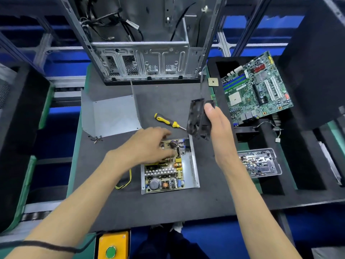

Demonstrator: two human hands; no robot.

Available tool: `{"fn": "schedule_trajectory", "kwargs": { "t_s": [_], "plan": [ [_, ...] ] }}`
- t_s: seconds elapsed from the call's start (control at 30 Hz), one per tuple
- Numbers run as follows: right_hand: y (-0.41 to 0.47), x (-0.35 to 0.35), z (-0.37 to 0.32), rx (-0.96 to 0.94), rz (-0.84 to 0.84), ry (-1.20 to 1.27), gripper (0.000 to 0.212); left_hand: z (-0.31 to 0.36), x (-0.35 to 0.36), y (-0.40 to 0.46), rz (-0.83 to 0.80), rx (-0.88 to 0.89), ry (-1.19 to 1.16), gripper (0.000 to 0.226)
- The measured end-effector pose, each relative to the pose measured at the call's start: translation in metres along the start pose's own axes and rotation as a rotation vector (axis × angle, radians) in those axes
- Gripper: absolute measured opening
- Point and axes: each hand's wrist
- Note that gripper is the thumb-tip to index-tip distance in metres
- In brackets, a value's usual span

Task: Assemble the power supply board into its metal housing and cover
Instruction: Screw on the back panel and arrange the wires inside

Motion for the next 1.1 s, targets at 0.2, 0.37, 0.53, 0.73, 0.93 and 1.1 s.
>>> {"fn": "schedule_trajectory", "kwargs": {
  "t_s": [0.2,0.37,0.53,0.73,0.93,1.1],
  "plan": [
    [0.006,0.005,0.017,0.004,-0.045,-0.020,0.017,-0.012,0.017,0.010,0.115,0.133,0.307,0.070],
    [0.006,0.007,0.018,0.014,-0.102,-0.056,0.063,-0.017,0.023,0.011,0.170,0.144,0.285,0.062],
    [0.007,0.004,0.015,0.029,-0.106,-0.082,0.070,-0.017,0.026,0.010,0.196,0.173,0.279,0.069],
    [0.007,-0.002,0.007,0.073,-0.126,-0.037,0.064,-0.016,0.025,0.011,0.185,0.172,0.260,0.065],
    [0.005,-0.013,-0.004,0.057,-0.358,-0.037,0.051,-0.013,0.021,0.009,0.180,0.190,0.234,0.056],
    [-0.004,-0.014,-0.008,0.075,-0.556,-0.230,0.052,-0.010,-0.005,-0.008,0.046,0.137,-0.308,0.055]
  ]
}}
Point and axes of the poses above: each hand's wrist, its own y-axis towards the middle knuckle, its own x-axis out of the palm, z = x × y, and after that the axes turned 14 degrees about -x, right-handed
